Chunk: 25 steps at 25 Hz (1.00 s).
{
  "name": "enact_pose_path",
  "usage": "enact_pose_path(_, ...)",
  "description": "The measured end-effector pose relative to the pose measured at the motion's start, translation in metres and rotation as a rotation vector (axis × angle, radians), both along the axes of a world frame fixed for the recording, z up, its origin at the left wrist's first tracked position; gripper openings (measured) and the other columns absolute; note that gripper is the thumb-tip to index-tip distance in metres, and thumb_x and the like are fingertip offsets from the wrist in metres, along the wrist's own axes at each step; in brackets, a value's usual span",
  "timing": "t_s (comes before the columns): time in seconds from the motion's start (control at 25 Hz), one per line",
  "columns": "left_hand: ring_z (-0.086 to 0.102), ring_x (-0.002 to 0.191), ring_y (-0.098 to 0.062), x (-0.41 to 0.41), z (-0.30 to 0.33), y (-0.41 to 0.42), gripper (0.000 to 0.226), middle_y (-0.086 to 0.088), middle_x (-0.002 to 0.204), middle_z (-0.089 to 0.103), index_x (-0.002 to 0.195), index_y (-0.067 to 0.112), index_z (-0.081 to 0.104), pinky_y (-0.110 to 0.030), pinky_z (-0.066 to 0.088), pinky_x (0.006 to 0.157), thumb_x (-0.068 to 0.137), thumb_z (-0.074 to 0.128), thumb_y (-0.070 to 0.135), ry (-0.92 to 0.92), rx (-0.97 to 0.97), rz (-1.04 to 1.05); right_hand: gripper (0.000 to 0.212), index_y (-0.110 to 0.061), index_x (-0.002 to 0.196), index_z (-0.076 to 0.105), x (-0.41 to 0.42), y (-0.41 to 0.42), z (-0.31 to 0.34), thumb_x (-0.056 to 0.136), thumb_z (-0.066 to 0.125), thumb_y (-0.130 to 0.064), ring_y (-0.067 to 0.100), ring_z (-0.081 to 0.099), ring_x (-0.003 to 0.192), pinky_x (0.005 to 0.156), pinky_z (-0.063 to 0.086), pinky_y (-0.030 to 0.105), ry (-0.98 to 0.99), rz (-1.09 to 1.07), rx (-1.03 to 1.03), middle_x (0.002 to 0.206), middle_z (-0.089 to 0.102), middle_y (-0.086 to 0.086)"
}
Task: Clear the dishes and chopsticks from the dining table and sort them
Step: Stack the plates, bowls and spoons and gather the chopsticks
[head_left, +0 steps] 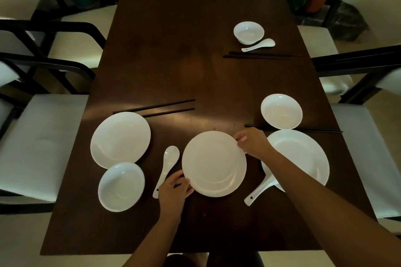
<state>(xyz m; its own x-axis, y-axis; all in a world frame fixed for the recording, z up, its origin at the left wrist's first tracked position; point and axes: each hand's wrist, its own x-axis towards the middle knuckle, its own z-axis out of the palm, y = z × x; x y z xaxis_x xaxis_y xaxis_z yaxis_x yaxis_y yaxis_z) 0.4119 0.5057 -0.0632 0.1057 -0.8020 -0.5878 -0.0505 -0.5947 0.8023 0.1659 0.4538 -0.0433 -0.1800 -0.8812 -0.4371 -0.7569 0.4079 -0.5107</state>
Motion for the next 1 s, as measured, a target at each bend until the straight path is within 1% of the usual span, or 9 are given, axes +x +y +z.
enact_pose_path(0.16,0.068,0.079,-0.014,0.002,0.000,0.000,0.019,-0.001,0.084,0.071,0.089,0.023,0.066,-0.017,0.054,0.055,0.084,0.063,0.005,0.014,-0.016,-0.036,0.035,-0.010,0.097,0.073,0.002,0.002,-0.002,0.090,0.039,-0.005,0.015,0.054,0.074,0.069,0.039,0.020,0.011,-0.015,-0.044,0.101,0.071,0.010)
enact_pose_path(0.32,0.068,0.084,-0.017,0.006,-0.003,0.000,0.014,-0.003,0.088,0.070,0.085,0.018,0.065,-0.020,0.056,0.059,0.084,0.062,0.004,0.076,0.025,-0.011,0.035,-0.010,0.098,0.072,0.005,0.005,-0.004,0.091,0.038,-0.006,0.013,0.053,0.079,0.074,0.040,0.021,0.005,-0.030,-0.052,0.103,0.070,0.008)
enact_pose_path(0.4,0.068,0.085,-0.018,0.008,-0.004,0.001,0.013,-0.004,0.089,0.070,0.089,0.015,0.065,-0.020,0.057,0.062,0.084,0.062,0.004,0.128,0.037,-0.032,0.032,-0.008,0.096,0.071,0.008,0.004,-0.004,0.091,0.040,-0.008,0.017,0.058,0.082,0.074,0.041,0.022,0.054,-0.017,-0.030,0.098,0.070,0.010)
enact_pose_path(0.48,0.067,0.087,-0.017,0.007,-0.003,0.001,0.013,-0.002,0.089,0.070,0.086,0.016,0.066,-0.018,0.056,0.059,0.084,0.063,0.003,0.081,0.021,-0.030,0.023,-0.007,0.085,0.067,0.012,-0.006,0.003,0.090,0.045,-0.013,0.025,0.062,0.084,0.072,0.042,0.025,0.137,-0.013,-0.024,0.086,0.066,0.010)
enact_pose_path(0.56,0.066,0.087,-0.014,0.004,-0.001,0.000,0.012,0.000,0.089,0.070,0.087,0.014,0.068,-0.017,0.055,0.057,0.083,0.063,0.004,0.053,0.025,0.010,0.016,-0.011,0.086,0.065,0.028,-0.028,0.015,0.088,0.051,-0.018,0.022,0.061,0.083,0.071,0.042,0.027,0.141,-0.018,-0.092,0.085,0.063,0.005)
enact_pose_path(0.68,0.067,0.083,-0.011,0.003,0.000,0.005,0.015,0.006,0.083,0.072,0.089,0.014,0.071,-0.018,0.055,0.058,0.084,0.062,0.003,0.081,0.039,0.063,0.012,-0.018,0.096,0.068,0.076,-0.064,0.026,0.085,0.063,-0.019,0.008,0.060,0.079,0.068,0.048,0.018,-0.284,-0.079,-0.091,0.090,0.061,-0.006)
enact_pose_path(0.8,0.068,0.083,-0.009,0.005,-0.001,0.009,0.020,0.008,0.082,0.073,0.082,0.021,0.073,-0.021,0.058,0.064,0.085,0.062,0.005,0.034,-0.002,0.099,0.011,-0.012,0.094,0.067,0.127,-0.090,0.026,0.083,0.066,-0.010,0.009,0.065,0.072,0.056,0.053,0.012,-0.624,-0.164,0.084,0.094,0.066,0.005)
enact_pose_path(0.88,0.068,0.083,-0.009,0.005,-0.004,0.009,0.015,0.007,0.085,0.072,0.089,0.014,0.073,-0.021,0.058,0.065,0.085,0.062,0.006,-0.026,-0.020,0.099,0.023,-0.002,0.105,0.063,0.147,-0.106,0.022,0.083,0.065,-0.005,0.016,0.068,0.079,0.066,0.056,0.019,-0.695,-0.189,0.179,0.104,0.065,0.013)
enact_pose_path(1.0,0.068,0.079,-0.006,0.008,-0.007,0.009,0.014,0.010,0.081,0.072,0.085,0.015,0.074,-0.019,0.057,0.063,0.084,0.063,0.007,-0.056,-0.004,0.126,0.011,0.000,0.093,0.062,0.165,-0.124,0.015,0.083,0.062,0.001,0.028,0.067,0.090,0.083,0.056,0.031,-0.808,-0.256,0.284,0.111,0.063,0.019)
